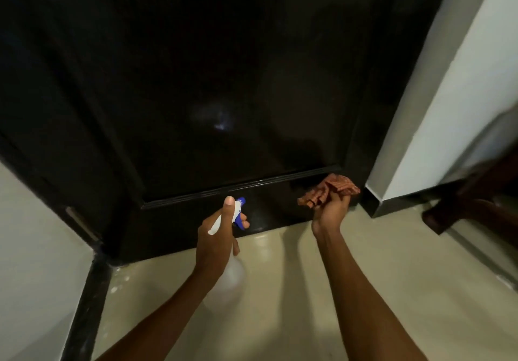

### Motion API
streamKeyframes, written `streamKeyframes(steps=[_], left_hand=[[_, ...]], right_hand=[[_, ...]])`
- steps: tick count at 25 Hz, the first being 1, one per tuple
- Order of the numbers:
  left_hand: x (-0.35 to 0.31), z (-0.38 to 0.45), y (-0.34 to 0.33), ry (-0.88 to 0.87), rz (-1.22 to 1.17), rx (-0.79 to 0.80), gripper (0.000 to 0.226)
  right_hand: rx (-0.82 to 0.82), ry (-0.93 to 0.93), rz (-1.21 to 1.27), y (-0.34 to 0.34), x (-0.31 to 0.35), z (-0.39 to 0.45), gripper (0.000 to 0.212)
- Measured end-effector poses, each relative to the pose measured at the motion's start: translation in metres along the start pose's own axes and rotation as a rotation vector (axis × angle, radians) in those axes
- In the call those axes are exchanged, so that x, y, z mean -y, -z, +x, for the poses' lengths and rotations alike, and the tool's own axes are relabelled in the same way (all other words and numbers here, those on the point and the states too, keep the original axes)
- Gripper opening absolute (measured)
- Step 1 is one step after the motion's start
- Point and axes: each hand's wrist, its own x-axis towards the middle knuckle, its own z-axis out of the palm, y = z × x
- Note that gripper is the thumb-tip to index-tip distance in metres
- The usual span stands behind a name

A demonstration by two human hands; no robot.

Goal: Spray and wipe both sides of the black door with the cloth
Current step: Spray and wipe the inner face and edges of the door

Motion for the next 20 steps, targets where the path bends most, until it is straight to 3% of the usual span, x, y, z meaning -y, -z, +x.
streamKeyframes(steps=[4,7,9,14,18,20], left_hand=[[-0.095,-0.009,-0.025,0.097,-0.003,0.066,0.059],[-0.209,-0.022,-0.029,0.194,-0.046,0.109,0.049],[-0.276,-0.036,-0.025,0.246,-0.032,0.115,0.056],[-0.465,-0.057,-0.001,0.248,-0.007,0.099,0.040],[-0.586,-0.068,0.013,0.303,0.025,0.094,0.056],[-0.641,-0.073,0.015,0.295,0.007,0.093,0.051]], right_hand=[[-0.068,-0.209,0.121,-0.031,0.074,-0.047,0.040],[-0.083,-0.349,0.115,-0.069,0.150,-0.080,0.040],[-0.099,-0.364,0.075,-0.097,0.206,-0.106,0.042],[-0.151,-0.474,0.035,-0.185,0.362,-0.178,0.044],[-0.141,-0.533,-0.006,-0.235,0.464,-0.220,0.046],[-0.138,-0.530,-0.037,-0.263,0.516,-0.237,0.047]])
